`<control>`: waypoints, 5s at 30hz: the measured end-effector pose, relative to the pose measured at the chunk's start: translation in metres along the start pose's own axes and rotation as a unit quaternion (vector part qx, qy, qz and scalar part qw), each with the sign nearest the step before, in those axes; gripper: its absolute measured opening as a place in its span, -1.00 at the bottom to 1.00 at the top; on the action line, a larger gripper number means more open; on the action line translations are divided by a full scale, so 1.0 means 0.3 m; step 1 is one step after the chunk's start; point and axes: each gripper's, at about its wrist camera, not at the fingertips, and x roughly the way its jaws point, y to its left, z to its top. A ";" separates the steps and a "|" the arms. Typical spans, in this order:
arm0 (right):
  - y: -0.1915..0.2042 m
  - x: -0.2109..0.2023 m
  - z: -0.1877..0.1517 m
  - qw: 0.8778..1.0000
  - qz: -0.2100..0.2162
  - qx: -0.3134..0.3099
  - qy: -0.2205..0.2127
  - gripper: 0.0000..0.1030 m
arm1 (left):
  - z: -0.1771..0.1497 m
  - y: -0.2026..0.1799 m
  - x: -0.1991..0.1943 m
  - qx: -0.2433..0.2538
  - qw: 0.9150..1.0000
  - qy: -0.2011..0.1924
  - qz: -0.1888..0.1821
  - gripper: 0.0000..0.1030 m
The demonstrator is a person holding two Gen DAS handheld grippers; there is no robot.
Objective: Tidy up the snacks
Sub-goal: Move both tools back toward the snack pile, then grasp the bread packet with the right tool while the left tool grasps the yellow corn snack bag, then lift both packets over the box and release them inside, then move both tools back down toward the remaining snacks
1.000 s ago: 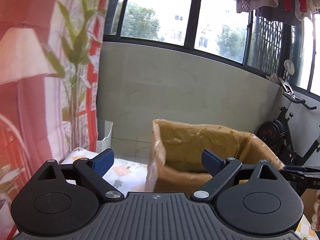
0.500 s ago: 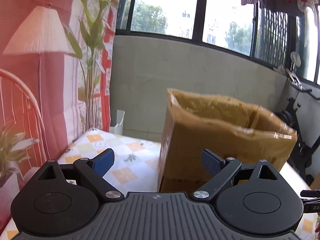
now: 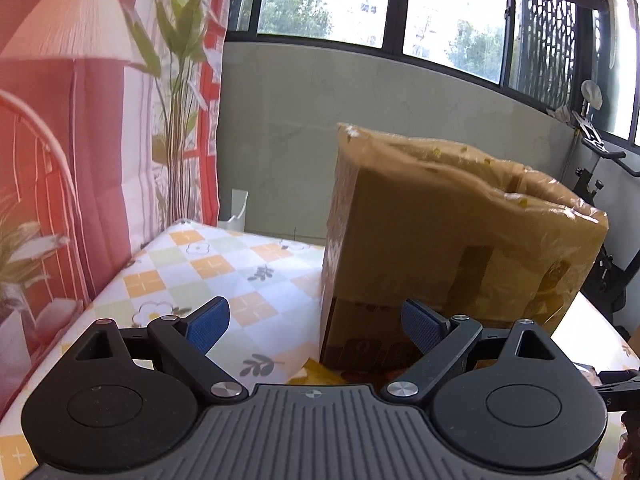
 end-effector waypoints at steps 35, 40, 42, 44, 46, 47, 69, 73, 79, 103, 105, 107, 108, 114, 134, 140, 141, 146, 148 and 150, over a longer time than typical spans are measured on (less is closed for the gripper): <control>0.048 -0.179 -0.066 0.990 0.104 -0.024 -0.094 0.53 | -0.101 0.128 0.179 -0.035 0.992 0.117 -0.026 0.83; 0.038 -0.177 -0.068 0.990 0.106 -0.017 -0.093 0.53 | -0.129 0.196 0.108 -0.092 0.990 0.108 -0.013 0.83; 0.045 -0.175 -0.067 0.990 0.109 -0.020 -0.093 0.53 | -0.136 0.224 0.083 -0.126 0.986 0.106 -0.019 0.83; 0.053 -0.177 -0.068 0.989 0.112 -0.023 -0.093 0.53 | -0.151 0.243 0.073 -0.170 0.979 0.113 -0.032 0.83; 0.059 -0.179 -0.070 0.988 0.115 -0.027 -0.094 0.53 | -0.162 0.239 0.081 -0.198 0.971 0.125 -0.049 0.83; 0.061 -0.179 -0.070 0.988 0.116 -0.028 -0.095 0.53 | -0.170 0.231 0.088 -0.208 0.968 0.129 -0.055 0.83; 0.072 -0.228 -0.061 0.987 0.118 -0.036 -0.106 0.53 | -0.186 0.109 0.096 -0.165 0.979 0.111 -0.040 0.29; 0.077 -0.271 -0.049 0.985 0.119 -0.040 -0.122 0.53 | -0.131 0.092 0.001 -0.110 0.991 0.069 -0.030 0.29; 0.081 -0.372 -0.002 0.977 0.128 -0.040 -0.163 0.53 | -0.004 0.066 -0.142 -0.069 0.997 -0.006 -0.028 0.29; 0.164 -0.196 0.671 0.949 0.210 -0.051 -0.231 0.53 | 0.523 -0.319 0.157 0.093 0.992 -0.077 -0.044 0.30; 0.168 -0.143 0.699 0.954 0.210 -0.036 -0.209 0.53 | 0.530 -0.331 0.208 0.098 0.992 -0.067 -0.038 0.31; 0.176 -0.095 0.722 0.959 0.206 -0.031 -0.191 0.53 | 0.528 -0.337 0.244 0.101 0.993 -0.060 -0.033 0.32; 0.180 -0.078 0.730 0.962 0.201 -0.031 -0.183 0.53 | 0.525 -0.338 0.266 0.102 0.993 -0.054 -0.030 0.35; 0.155 -0.052 0.743 0.968 0.192 -0.002 -0.160 0.62 | 0.502 -0.320 0.322 0.098 0.995 -0.023 -0.026 0.63; 0.178 -0.329 0.504 0.959 0.165 -0.119 -0.196 0.67 | 0.402 -0.236 -0.010 0.056 0.997 -0.049 -0.038 0.68; 0.163 -0.372 0.416 0.957 0.174 -0.117 -0.199 0.67 | 0.327 -0.196 -0.095 0.047 0.997 -0.049 -0.024 0.68; 0.161 -0.374 0.403 0.958 0.174 -0.116 -0.198 0.67 | 0.313 -0.189 -0.106 0.044 0.998 -0.050 -0.021 0.68; 0.146 -0.384 0.336 0.958 0.173 -0.115 -0.197 0.67 | 0.247 -0.151 -0.144 0.023 0.999 -0.043 -0.013 0.68; 0.138 -0.387 0.309 0.958 0.173 -0.112 -0.197 0.67 | 0.217 -0.142 -0.154 0.016 0.999 -0.040 -0.011 0.68; 0.132 -0.388 0.284 0.959 0.176 -0.107 -0.196 0.67 | 0.186 -0.136 -0.162 0.012 0.999 -0.037 -0.009 0.68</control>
